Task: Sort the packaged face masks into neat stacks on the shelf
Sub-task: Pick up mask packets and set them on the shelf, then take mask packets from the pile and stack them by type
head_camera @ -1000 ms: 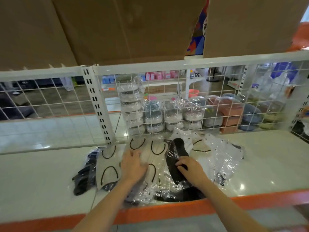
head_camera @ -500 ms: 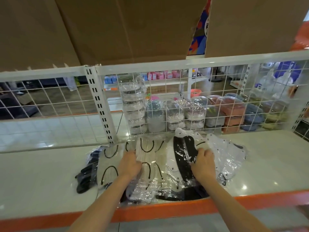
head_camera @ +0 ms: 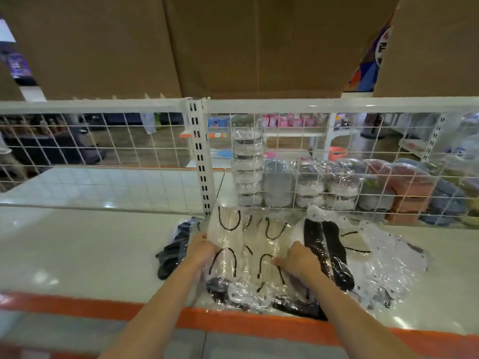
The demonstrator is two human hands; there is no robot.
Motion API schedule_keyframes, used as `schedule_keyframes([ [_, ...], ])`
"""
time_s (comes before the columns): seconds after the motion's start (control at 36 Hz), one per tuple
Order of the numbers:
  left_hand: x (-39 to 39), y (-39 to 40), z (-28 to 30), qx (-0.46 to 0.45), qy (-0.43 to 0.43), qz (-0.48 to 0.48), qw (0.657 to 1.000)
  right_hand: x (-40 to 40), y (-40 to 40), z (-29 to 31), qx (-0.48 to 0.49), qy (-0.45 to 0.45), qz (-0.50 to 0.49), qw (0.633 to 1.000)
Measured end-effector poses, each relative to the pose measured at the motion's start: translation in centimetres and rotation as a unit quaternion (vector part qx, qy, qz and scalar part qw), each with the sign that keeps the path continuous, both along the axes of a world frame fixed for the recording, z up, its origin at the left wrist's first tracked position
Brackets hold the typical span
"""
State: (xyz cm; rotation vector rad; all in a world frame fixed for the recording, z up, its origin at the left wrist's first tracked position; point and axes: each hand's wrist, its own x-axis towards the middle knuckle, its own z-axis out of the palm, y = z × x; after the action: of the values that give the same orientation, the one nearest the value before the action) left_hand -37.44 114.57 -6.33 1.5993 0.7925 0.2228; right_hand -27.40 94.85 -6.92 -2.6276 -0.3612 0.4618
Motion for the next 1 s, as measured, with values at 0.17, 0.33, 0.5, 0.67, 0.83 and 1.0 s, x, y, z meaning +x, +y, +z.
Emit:
schedule_keyframes([
  [0.17, -1.2, 0.5, 0.3, -0.033, -0.025, 0.007, 0.999, 0.8, 0.7, 1.3, 0.246, -0.085, -0.102, 0.960],
  [0.33, -0.3, -1.0, 1.0, -0.055, -0.020, 0.002, 0.998, 0.4, 1.2, 3.8, 0.538, 0.093, -0.116, 0.830],
  [0.5, 0.4, -2.6, 1.4, -0.110, -0.072, -0.055, 0.990, -1.7, 2.7, 2.6, 0.329, 0.134, 0.103, 0.929],
  [0.67, -1.0, -0.4, 0.8, -0.071, -0.031, 0.045, 0.996, -0.7, 3.2, 1.0, 0.184, 0.021, 0.060, 0.981],
  [0.83, -2.7, 1.7, 0.7, -0.075, -0.041, 0.098, 0.992, -1.0, 4.4, -1.5, 0.005, -0.038, 0.051, 0.998],
  [1.0, -3.5, 2.9, 0.8, -0.078, -0.015, 0.113, 0.990, -0.1, 4.8, 0.8, 0.250, 0.012, -0.099, 0.963],
])
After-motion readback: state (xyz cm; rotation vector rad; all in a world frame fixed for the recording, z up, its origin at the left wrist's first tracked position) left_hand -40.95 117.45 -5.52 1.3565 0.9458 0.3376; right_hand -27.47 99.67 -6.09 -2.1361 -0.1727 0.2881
